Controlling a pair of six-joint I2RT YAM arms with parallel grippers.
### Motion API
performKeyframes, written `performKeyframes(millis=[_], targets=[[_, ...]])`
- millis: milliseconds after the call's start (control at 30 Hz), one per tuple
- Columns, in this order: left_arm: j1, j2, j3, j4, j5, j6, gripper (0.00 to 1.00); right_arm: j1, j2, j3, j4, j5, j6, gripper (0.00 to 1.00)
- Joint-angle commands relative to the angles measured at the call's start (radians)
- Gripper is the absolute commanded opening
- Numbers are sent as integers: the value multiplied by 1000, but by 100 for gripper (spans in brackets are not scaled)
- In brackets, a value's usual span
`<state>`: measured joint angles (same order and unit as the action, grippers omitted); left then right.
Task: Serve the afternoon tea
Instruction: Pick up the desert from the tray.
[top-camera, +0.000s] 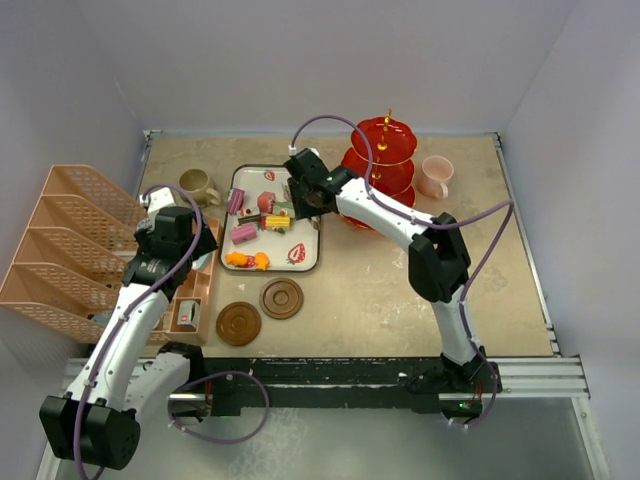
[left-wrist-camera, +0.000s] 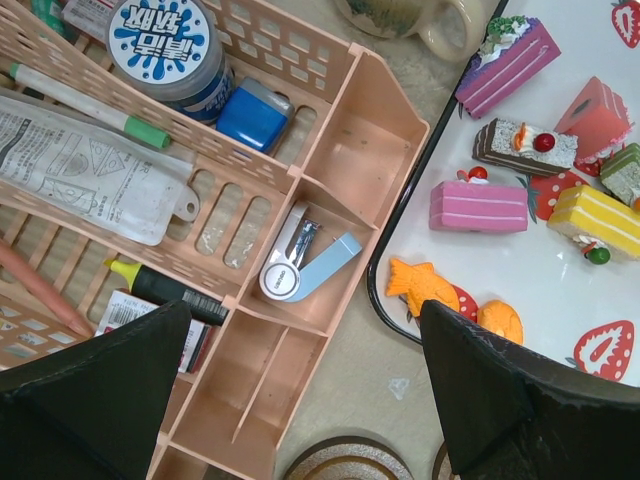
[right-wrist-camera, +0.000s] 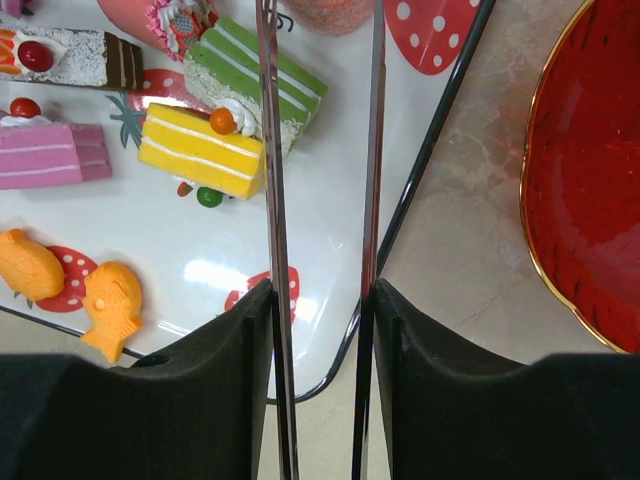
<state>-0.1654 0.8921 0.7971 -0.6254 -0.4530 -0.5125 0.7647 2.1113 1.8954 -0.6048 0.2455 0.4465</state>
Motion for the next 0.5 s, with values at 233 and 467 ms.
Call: performKeyframes(millis=[233, 467], targets=[[-5, 2, 39, 39, 22, 9, 94, -5, 19, 93, -35, 36, 22, 43], [-5, 7, 42, 39, 31, 12, 94, -5, -67, 43, 9, 64, 51, 36]])
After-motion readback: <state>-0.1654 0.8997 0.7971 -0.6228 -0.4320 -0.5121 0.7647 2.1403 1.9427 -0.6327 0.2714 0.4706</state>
